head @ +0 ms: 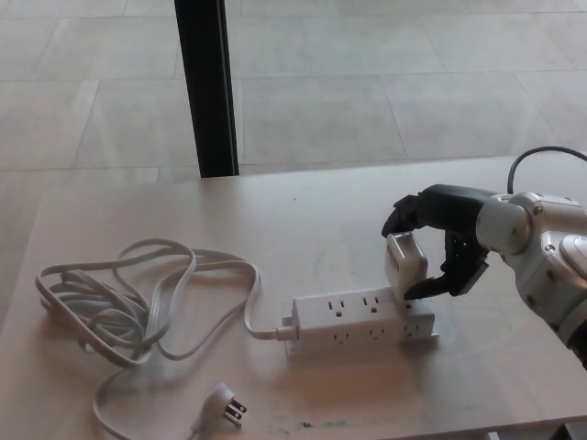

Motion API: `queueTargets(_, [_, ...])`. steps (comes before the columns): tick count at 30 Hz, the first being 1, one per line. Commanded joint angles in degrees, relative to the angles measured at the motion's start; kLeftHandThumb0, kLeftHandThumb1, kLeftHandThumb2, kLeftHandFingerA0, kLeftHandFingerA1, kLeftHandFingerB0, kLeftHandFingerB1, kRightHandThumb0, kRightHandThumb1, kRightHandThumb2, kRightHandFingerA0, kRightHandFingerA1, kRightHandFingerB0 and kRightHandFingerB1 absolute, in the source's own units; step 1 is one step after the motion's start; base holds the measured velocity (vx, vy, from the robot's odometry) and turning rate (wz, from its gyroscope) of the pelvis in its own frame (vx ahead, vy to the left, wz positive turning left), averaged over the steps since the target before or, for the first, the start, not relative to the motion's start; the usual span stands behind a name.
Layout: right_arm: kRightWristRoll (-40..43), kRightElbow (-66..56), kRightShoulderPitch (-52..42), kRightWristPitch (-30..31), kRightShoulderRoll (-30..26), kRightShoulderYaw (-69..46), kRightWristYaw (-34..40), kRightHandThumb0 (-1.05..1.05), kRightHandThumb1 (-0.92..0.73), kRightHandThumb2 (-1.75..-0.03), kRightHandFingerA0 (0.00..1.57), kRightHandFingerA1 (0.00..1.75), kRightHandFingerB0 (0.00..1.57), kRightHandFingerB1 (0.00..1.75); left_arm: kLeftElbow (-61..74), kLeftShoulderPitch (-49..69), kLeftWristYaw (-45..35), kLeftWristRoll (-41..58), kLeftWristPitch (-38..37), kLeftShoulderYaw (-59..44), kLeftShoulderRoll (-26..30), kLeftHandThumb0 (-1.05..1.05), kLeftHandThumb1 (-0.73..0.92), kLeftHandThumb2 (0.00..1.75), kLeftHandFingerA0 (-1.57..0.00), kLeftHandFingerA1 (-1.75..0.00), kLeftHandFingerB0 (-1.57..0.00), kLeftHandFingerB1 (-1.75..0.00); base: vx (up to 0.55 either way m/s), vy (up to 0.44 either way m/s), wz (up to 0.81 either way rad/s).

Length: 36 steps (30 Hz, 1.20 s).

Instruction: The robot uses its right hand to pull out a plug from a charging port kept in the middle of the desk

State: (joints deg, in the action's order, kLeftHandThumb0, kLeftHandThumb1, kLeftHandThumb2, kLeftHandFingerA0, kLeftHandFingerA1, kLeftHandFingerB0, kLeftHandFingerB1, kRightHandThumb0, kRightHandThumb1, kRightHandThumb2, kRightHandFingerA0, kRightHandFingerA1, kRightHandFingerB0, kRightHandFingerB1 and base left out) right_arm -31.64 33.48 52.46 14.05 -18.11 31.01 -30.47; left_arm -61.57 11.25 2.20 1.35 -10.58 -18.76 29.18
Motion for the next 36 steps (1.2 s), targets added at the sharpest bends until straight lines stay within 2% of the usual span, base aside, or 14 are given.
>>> queueTargets(1, [-0.8, 0.1, -0.5, -0.4, -0.1, 0.0, -0.2, -0.66, -0.46, -0.58, 0.62, 1.54, 0.30, 0.36, 0.4, 0.5, -0.3, 0.7, -0.6, -0.4, 0.9, -0.65, 0.58, 0.58, -0.93, -0.91, -0.52, -0.40, 0.00, 0.000, 0.00])
queueTargets(2, [-1.0, 0.0, -0.6, -0.1, 0.0, 0.1, -0.2, -0.65, -0.47, -0.58, 0.63, 1.56, 0.31, 0.36, 0.1, 0.3, -0.2, 0.4, -0.3, -0.2, 1.0, -0.66, 0.59, 0.58, -0.93, -0.93, -0.52, -0.39, 0.00, 0.000, 0.00])
queueTargets(3, [-1.1, -0.2, -0.8, 0.1, -0.2, 0.1, -0.1, -0.68, -0.39, -0.80, 0.66, 1.22, 0.25, 0.46, 0.0, 0.3, -0.3, 0.5, -0.3, -0.2, 0.9, -0.65, 0.59, 0.58, -0.94, -0.96, -0.52, -0.39, 0.00, 0.000, 0.00])
queueTargets(4, [-1.4, -0.3, -1.0, 0.0, -0.3, 0.2, 0.3, -0.57, -0.47, -0.57, 0.64, 1.54, 0.34, 0.37, 0.1, 0.4, -0.4, 0.7, -0.5, -0.4, 0.8, -0.65, 0.59, 0.58, -0.94, -0.96, -0.52, -0.40, 0.00, 0.000, 0.00])
queueTargets(5, [-1.6, -0.5, -1.1, 0.1, -0.4, 0.2, 0.4, -0.45, -0.49, -0.57, 0.67, 1.45, 0.42, 0.41, 0.0, 0.3, -0.3, 0.7, -0.5, -0.4, 0.8, -0.64, 0.59, 0.58, -0.94, -0.96, -0.53, -0.40, 0.00, 0.000, 0.00])
queueTargets(7, [-2.1, -0.8, -1.3, 0.1, -0.6, 0.4, 0.5, -0.32, -0.52, -0.59, 0.70, 1.45, 0.54, 0.45, -0.2, 0.3, -0.4, 0.8, -0.5, -0.5, 0.8, -0.64, 0.59, 0.58, -0.95, -0.97, -0.53, -0.40, 0.00, 0.000, 0.00])
queueTargets(11, [-3.0, -0.8, -1.2, 1.3, -0.7, 0.8, -0.1, -0.19, -0.56, -0.60, 0.78, 1.57, 0.70, 0.51, 0.2, 0.6, -0.6, 0.6, -0.5, -0.3, 0.9, -0.64, 0.59, 0.58, -0.96, -0.95, -0.52, -0.40, 0.00, 0.000, 0.00])
queueTargets(20, [-2.6, -1.5, -2.5, 0.2, -0.2, 0.3, 0.8, -0.38, -0.62, -0.61, 0.73, 1.64, 0.94, 0.63, 0.2, 0.7, -0.5, 0.6, -0.4, -0.2, 1.0, -0.65, 0.60, 0.58, -0.94, -0.94, -0.52, -0.40, 0.00, 0.000, 0.00])
queueTargets(23, [-2.6, -1.0, -2.6, -1.7, -0.3, 0.8, 0.7, -0.48, -0.52, -0.61, 0.74, 1.61, 1.01, 0.70, 0.1, 0.6, -0.3, 0.5, -0.4, -0.2, 0.9, -0.64, 0.60, 0.59, -0.91, -0.88, -0.52, -0.40, 0.00, 0.000, 0.00])
queueTargets(25, [-3.5, -0.8, -2.3, -1.1, -0.1, 1.7, 0.3, -0.34, -0.55, -0.64, 0.81, 1.63, 0.97, 0.75, 0.1, 0.6, -0.2, 0.4, -0.4, -0.1, 0.9, -0.64, 0.61, 0.59, -0.91, -0.97, -0.52, -0.41, 0.00, 0.000, 0.00])
queueTargets(29, [-5.0, -2.5, -2.7, 0.2, -0.3, 2.5, 1.0, -0.39, -0.57, -0.67, 0.83, 1.62, 0.92, 0.73, -0.4, 0.4, -0.2, 0.1, -0.6, 0.1, 1.2, -0.65, 0.61, 0.59, -0.93, -0.88, -0.51, -0.40, 0.00, 0.000, 0.00])
queueTargets(32, [-6.7, -2.9, -3.1, 1.2, -0.2, 3.4, 2.1, -0.39, -0.62, -0.67, 0.82, 1.60, 0.85, 0.64, -0.5, 0.5, 0.0, 0.0, -0.9, 0.2, 1.2, -0.65, 0.62, 0.59, -0.94, -0.99, -0.53, -0.40, 0.00, 0.000, 0.00])
queueTargets(35, [-9.7, -4.4, -4.5, 2.7, -0.5, 4.8, 4.7, -0.43, -0.65, -0.66, 0.85, 1.67, 0.81, 0.70, -0.1, 0.5, 0.0, -0.2, -0.2, 0.5, 1.4, -0.66, 0.62, 0.59, -0.93, -0.92, -0.53, -0.40, 0.00, 0.000, 0.00])
queueTargets(36, [-10.8, -5.1, -5.0, 4.1, -0.3, 5.4, 5.3, -0.46, -0.67, -0.68, 0.85, 1.68, 0.75, 0.88, -0.2, 0.7, -0.3, -0.1, -0.9, 0.4, 1.4, -0.66, 0.62, 0.59, -0.90, -0.84, -0.51, -0.40, 0.00, 0.000, 0.00])
